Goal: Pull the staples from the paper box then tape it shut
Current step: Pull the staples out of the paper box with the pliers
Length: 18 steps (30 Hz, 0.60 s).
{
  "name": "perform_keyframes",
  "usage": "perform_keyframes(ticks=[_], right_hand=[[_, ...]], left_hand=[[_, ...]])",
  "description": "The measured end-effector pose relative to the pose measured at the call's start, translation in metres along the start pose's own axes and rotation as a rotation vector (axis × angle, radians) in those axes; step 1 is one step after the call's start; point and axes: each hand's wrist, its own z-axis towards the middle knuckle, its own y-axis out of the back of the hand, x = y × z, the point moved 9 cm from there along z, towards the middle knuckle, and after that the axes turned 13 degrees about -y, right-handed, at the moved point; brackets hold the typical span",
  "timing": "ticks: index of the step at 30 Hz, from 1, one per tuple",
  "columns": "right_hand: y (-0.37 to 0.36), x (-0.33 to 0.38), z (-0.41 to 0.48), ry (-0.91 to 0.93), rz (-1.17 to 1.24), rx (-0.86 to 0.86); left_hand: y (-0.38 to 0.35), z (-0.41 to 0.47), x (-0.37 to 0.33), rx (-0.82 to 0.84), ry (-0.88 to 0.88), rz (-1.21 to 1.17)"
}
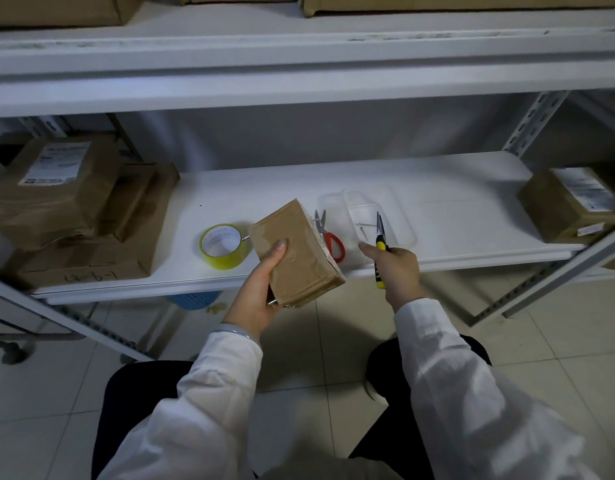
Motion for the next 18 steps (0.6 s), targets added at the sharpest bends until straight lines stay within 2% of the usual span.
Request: perform_keyframes(ticks=[7,9,15,18], right_hand=[[0.002,0.008,-0.007,0.043,0.012,0.039],[-0.004,0.011,-0.014,0.066,0.023,0.106],[-0.036,0.019,-0.054,0.138,-0.084,0.445],[-0.045,0.017,-0.061,0.144,-0.105,0.472]], left_hand=[[-0.003,0.000,0.004,0.023,-0.003,-0.024],[-0.001,0.001,0.006,0.022,-0.005,-0.029],[0.002,0.002,0.003,0.026,-0.036,-0.031],[0.002,0.002,0.000,0.053,-0.050,-0.032]])
